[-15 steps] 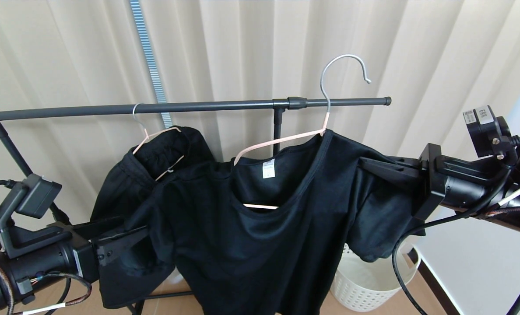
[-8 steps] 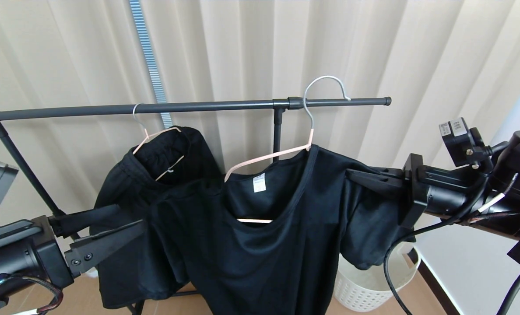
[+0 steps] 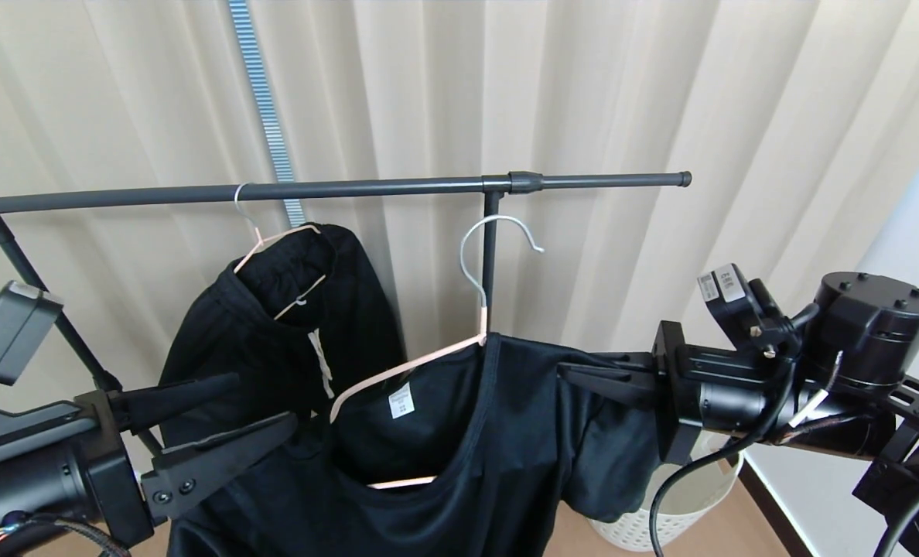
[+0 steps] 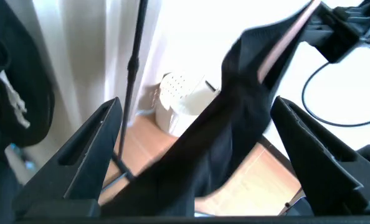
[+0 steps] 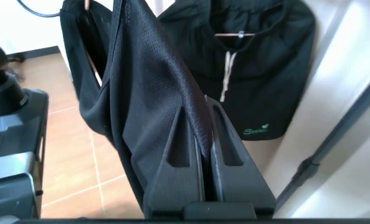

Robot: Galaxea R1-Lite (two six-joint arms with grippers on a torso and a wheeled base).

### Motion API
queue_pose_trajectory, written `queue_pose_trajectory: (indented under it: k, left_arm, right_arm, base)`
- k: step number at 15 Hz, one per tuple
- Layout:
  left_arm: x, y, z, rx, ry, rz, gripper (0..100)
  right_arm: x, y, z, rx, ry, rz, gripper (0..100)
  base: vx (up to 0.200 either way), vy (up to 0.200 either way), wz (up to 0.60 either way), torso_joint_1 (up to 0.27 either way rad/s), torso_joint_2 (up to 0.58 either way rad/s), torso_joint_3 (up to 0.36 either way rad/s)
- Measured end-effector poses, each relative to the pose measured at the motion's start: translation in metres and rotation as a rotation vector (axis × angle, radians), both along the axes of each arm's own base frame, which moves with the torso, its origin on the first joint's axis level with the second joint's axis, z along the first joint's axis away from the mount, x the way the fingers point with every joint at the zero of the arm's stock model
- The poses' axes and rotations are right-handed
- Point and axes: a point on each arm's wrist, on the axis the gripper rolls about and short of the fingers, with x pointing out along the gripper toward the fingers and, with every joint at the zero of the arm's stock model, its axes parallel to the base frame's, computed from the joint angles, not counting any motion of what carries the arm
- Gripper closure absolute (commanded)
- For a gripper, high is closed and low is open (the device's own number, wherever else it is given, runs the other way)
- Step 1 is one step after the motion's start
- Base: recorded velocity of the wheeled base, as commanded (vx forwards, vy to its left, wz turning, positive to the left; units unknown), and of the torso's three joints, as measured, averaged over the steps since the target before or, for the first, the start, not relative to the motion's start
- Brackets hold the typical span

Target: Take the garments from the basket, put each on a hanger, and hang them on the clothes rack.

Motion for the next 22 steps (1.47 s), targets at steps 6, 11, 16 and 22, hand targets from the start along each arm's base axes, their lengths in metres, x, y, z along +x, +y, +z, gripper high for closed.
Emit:
queue_pose_trajectory:
  k: [6, 11, 16, 22]
  left_arm:
    - [-0.002, -0.028, 0.01, 0.172, -0.094, -0.155, 0]
    - [0.014, -0.04, 0.002, 0.311, -0.136, -0.217, 0]
    - [0.024, -0.048, -0.004, 0.332, -0.107, -0.232, 0]
    - [0.026, -0.05, -0.01, 0.342, -0.083, -0.239, 100]
  right_arm:
    - [-0.001, 0.004, -0.005, -0.009, 0.016, 0.014, 100]
    - [-0.004, 0.002, -0.001, -0.004, 0.0, 0.014, 100]
    - [-0.01, -0.001, 0.006, 0.002, -0.033, 0.015, 100]
    - [-0.014, -0.003, 0.009, 0.008, -0.047, 0.014, 100]
  base:
    - [0.0, 0.0, 0.0, 0.0, 0.0, 0.0]
    - [0.0, 0.0, 0.0, 0.0, 0.0, 0.0]
    - [0.0, 0.0, 0.0, 0.0, 0.0, 0.0]
    - [0.0, 0.0, 0.0, 0.0, 0.0, 0.0]
